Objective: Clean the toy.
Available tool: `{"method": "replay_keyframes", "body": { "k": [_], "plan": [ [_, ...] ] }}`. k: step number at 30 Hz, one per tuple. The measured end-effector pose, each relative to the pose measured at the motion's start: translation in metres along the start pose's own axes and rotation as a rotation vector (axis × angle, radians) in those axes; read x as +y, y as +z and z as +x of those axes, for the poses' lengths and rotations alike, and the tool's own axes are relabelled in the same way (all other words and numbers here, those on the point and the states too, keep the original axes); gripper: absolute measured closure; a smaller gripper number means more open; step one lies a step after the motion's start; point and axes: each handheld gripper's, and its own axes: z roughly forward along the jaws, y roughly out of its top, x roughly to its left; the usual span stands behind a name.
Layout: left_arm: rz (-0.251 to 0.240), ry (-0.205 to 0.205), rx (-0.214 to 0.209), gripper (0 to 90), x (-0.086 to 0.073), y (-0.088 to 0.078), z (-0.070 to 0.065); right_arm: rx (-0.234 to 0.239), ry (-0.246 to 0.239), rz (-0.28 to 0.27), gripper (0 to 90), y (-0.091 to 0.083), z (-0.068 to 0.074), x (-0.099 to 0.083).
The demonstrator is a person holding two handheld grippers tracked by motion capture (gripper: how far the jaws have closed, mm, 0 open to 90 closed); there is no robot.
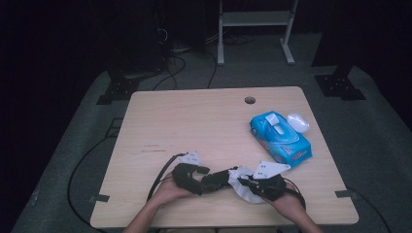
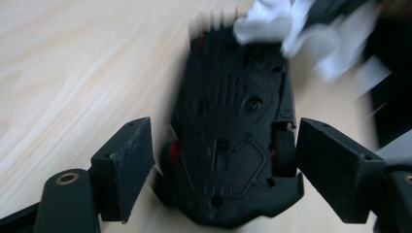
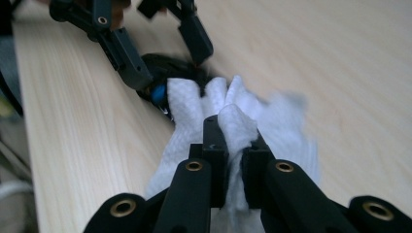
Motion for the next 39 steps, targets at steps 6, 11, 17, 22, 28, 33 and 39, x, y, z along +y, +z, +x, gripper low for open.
{"method": "replay_keyframes", "body": {
  "k": [6, 11, 17, 22, 28, 33, 39],
  "plan": [
    [0.041, 0.038, 0.045, 20.4, -0.003, 0.009, -0.001, 0.001, 0.023, 0.021, 83.5, 0.004, -0.003, -0.009],
    [0.038, 0.061, 0.078, 19.5, -0.003, 0.010, -0.001, -0.020, 0.037, -0.037, 83.1, 0.003, -0.015, 0.012],
    [0.052, 0.087, 0.118, 17.7, -0.005, 0.010, -0.001, -0.040, 0.060, 0.005, 82.5, 0.028, -0.029, 0.013],
    [0.031, 0.080, 0.100, 20.0, -0.006, 0.008, 0.002, -0.035, 0.063, 0.036, 82.2, 0.034, -0.028, 0.006],
    [0.038, 0.104, 0.105, 24.3, -0.006, 0.008, 0.001, -0.037, 0.095, 0.022, 82.3, 0.034, -0.030, 0.001],
    [0.044, 0.128, 0.132, 24.7, -0.006, 0.010, -0.003, -0.026, 0.082, 0.009, 82.3, 0.040, -0.021, 0.007],
    [0.054, 0.144, 0.157, 24.9, -0.004, 0.013, -0.005, 0.060, -0.002, -0.003, 82.3, 0.063, 0.011, 0.023]
  ]
}}
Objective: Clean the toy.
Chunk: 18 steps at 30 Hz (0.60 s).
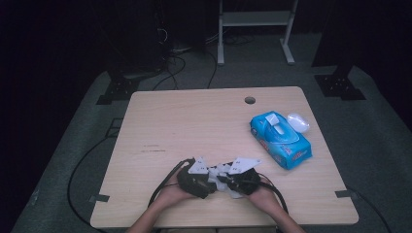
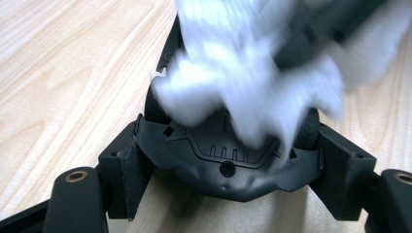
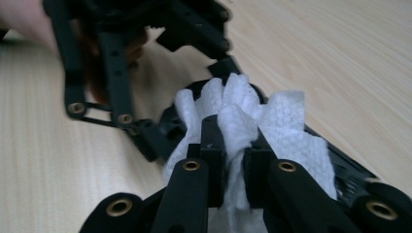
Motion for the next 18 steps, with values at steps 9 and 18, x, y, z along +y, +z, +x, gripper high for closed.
{"method": "replay_keyframes", "body": {
  "k": [9, 18],
  "plan": [
    [-0.005, 0.001, -0.007, 24.8, -0.001, -0.001, 0.001, -0.086, 0.088, -0.012, 82.4, -0.019, -0.026, -0.015],
    [-0.010, -0.010, -0.033, 24.5, -0.002, -0.004, 0.003, -0.102, 0.086, -0.019, 82.3, -0.020, -0.024, -0.018]
  ]
}}
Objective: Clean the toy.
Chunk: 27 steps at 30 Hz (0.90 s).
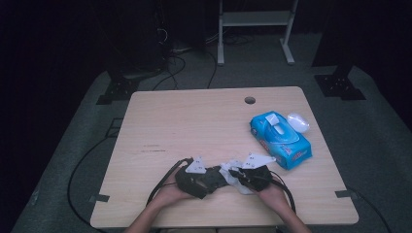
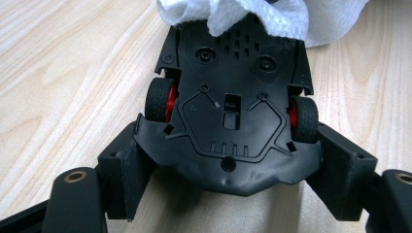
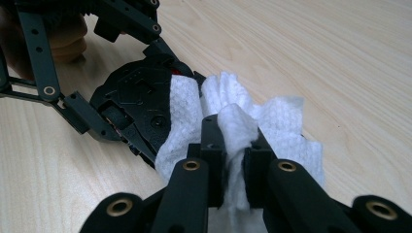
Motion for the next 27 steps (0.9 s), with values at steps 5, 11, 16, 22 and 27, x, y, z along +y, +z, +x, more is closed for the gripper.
{"method": "replay_keyframes", "body": {
  "k": [5, 11, 16, 22, 27],
  "plan": [
    [0.006, 0.007, 0.008, 25.0, 0.000, 0.000, -0.001, -0.004, -0.004, -0.001, 82.2, 0.000, 0.000, 0.000],
    [0.011, 0.013, 0.018, 25.0, 0.001, 0.001, -0.002, 0.035, -0.007, -0.005, 81.5, 0.003, 0.011, 0.003],
    [0.005, 0.011, 0.022, 25.0, 0.000, 0.001, -0.002, 0.047, -0.070, 0.020, 81.4, 0.007, 0.022, 0.008],
    [-0.001, 0.000, 0.022, 25.1, 0.001, 0.002, -0.001, -0.008, -0.053, 0.031, 82.7, 0.003, 0.013, 0.007],
    [-0.006, -0.001, 0.027, 25.2, 0.003, 0.001, -0.001, 0.065, -0.061, 0.033, 82.7, 0.016, 0.026, 0.019]
  ]
}}
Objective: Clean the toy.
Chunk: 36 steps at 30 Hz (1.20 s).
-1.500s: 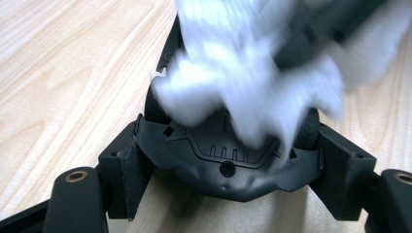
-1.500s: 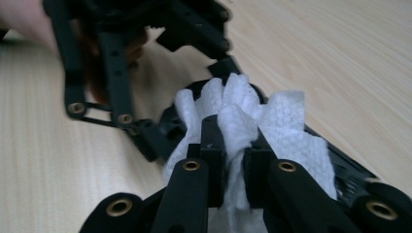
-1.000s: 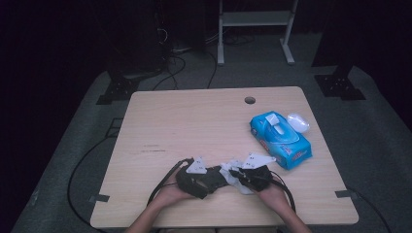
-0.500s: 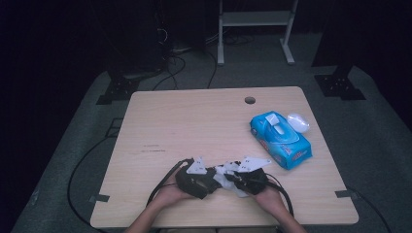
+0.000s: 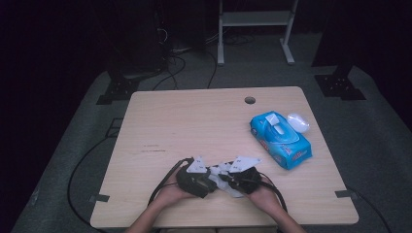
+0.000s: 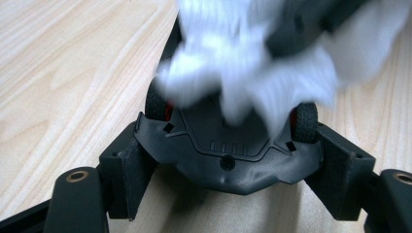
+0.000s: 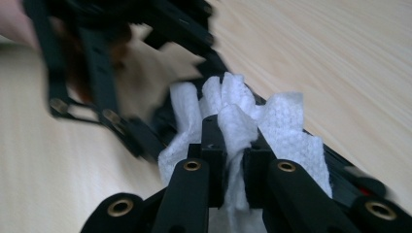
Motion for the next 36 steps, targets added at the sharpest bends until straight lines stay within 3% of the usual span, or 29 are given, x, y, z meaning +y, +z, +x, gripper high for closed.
{"method": "replay_keyframes", "body": {
  "k": [2, 4, 6, 8, 10, 12, 15, 19, 22, 28, 30, 32, 36],
  "plan": [
    [0.004, 0.004, 0.005, 25.2, 0.000, 0.000, 0.000, 0.051, -0.008, -0.007, 82.6, 0.008, 0.007, 0.007],
    [0.009, 0.003, 0.005, 25.2, -0.001, -0.001, 0.001, 0.069, -0.032, -0.006, 82.6, 0.014, 0.013, 0.012],
    [0.002, -0.008, 0.008, 25.2, -0.002, -0.001, 0.001, 0.071, -0.046, -0.002, 82.7, 0.017, 0.013, 0.014],
    [-0.002, -0.010, 0.009, 25.2, -0.001, -0.001, 0.001, 0.057, -0.023, -0.006, 82.7, 0.014, 0.007, 0.012],
    [-0.001, -0.005, 0.010, 25.2, -0.001, -0.001, 0.001, 0.013, -0.008, 0.003, 82.8, 0.010, -0.003, 0.009],
    [-0.003, -0.008, 0.013, 25.2, 0.000, 0.000, 0.001, 0.008, 0.026, -0.001, 82.8, 0.008, -0.007, 0.007],
    [-0.003, -0.008, 0.014, 25.2, 0.000, 0.001, 0.000, 0.041, 0.017, -0.003, 82.8, 0.012, 0.001, 0.011],
    [0.007, -0.003, 0.015, 25.2, 0.000, 0.001, 0.000, 0.091, -0.034, 0.000, 82.8, 0.025, 0.016, 0.021],
    [0.000, -0.008, 0.016, 25.2, 0.000, -0.001, 0.001, 0.074, -0.024, 0.001, 82.8, 0.029, 0.010, 0.026],
    [-0.006, -0.016, 0.011, 25.2, -0.001, -0.001, 0.002, -0.067, 0.026, 0.023, 83.0, 0.020, -0.022, 0.018],
    [-0.008, -0.009, 0.015, 25.2, 0.000, -0.001, 0.001, -0.070, 0.060, 0.016, 83.0, 0.015, -0.028, 0.014],
    [-0.011, -0.014, 0.016, 25.2, 0.000, 0.000, 0.000, -0.061, 0.060, 0.013, 83.0, 0.014, -0.025, 0.014],
    [-0.001, -0.002, 0.027, 25.2, 0.002, 0.000, -0.001, -0.012, 0.010, 0.017, 82.9, 0.021, -0.007, 0.022]
  ]
}}
